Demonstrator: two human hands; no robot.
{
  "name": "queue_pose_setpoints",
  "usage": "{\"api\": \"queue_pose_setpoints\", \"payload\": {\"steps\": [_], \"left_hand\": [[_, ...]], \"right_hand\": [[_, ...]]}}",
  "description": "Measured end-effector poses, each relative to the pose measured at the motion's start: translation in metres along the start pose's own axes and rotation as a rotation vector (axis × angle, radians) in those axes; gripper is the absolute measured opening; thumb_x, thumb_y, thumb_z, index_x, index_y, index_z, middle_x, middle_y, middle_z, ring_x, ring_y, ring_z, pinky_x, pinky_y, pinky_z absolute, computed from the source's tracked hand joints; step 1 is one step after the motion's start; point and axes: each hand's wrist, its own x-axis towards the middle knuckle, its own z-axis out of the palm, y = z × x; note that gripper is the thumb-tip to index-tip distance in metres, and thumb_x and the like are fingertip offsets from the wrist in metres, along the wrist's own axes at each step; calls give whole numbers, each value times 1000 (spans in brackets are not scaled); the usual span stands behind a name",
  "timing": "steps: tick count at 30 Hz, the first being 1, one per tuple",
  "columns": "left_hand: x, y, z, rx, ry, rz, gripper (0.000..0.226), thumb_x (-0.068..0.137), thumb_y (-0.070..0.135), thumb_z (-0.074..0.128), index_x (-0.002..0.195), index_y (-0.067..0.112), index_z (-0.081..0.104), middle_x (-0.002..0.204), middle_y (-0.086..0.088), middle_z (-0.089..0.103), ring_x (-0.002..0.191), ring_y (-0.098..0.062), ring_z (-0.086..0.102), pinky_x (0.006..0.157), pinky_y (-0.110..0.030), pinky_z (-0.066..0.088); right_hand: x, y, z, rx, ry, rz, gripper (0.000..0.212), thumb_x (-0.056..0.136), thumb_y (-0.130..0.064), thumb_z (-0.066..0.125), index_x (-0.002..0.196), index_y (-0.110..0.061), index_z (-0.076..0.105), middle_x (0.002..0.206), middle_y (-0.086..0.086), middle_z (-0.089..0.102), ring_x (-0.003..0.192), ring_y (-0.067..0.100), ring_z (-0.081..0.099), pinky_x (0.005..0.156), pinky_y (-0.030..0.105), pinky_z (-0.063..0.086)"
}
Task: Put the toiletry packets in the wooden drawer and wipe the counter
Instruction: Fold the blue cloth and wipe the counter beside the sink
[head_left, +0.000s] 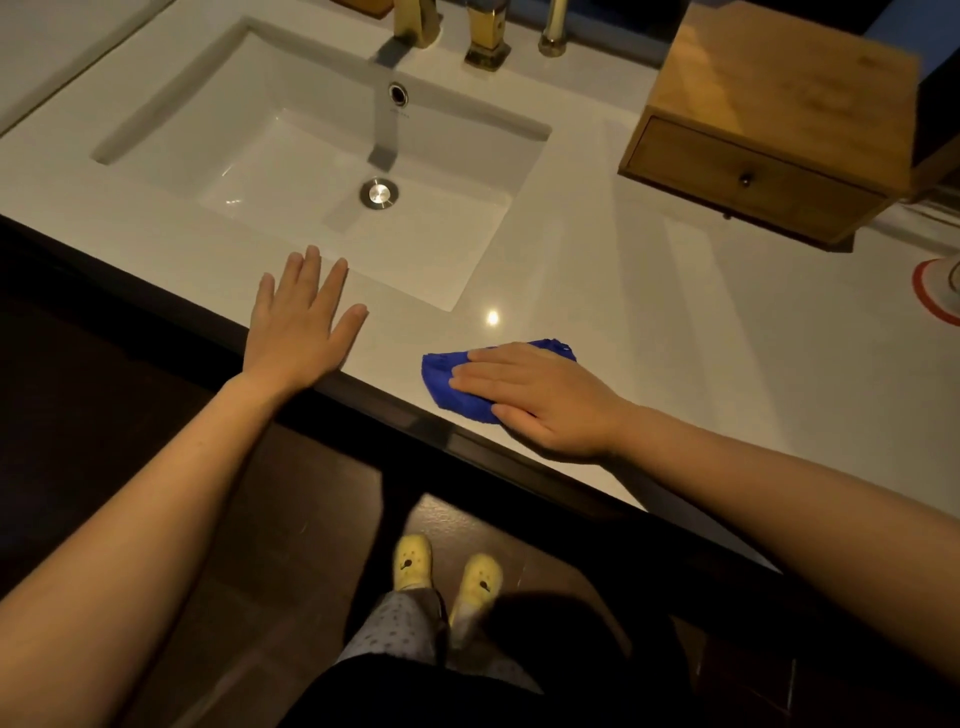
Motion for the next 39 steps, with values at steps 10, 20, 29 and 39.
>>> {"api": "queue_pose_setpoints", "payload": {"steps": [10,20,29,39], "left_hand": [[1,-2,0,21,5,35,63,97,47,21,149,14,11,159,-17,5,147,-30,1,117,-50,4],[-1,-7,-2,-22,-46,91,66,96,49,19,150,13,6,158,-20,-1,146,-32,-6,117,-52,-1],[2,-32,-7,-13,-126,289,69,93,55,15,150,19,-3,158,-18,-11,145,-31,-14,116,-49,-7],[18,-85,-14,-14,-105,414,64,95,51,14,149,22,-2,159,-8,-10,146,-23,-13,117,-47,-7]], "right_hand": [[-36,-4,17,-11,335,420,44,93,-22,35,136,-18,47,141,-2,51,134,16,40,112,30,26],[1,-59,47,49,852,1174,41,94,-13,38,133,-9,49,138,7,53,132,26,43,110,35,28],[97,-98,65,-92,814,1558,47,97,-20,39,142,-9,33,149,7,39,140,24,30,115,39,21],[179,-123,69,-119,754,1495,49,96,-21,43,142,-6,32,148,11,40,138,28,32,115,42,26]]}}
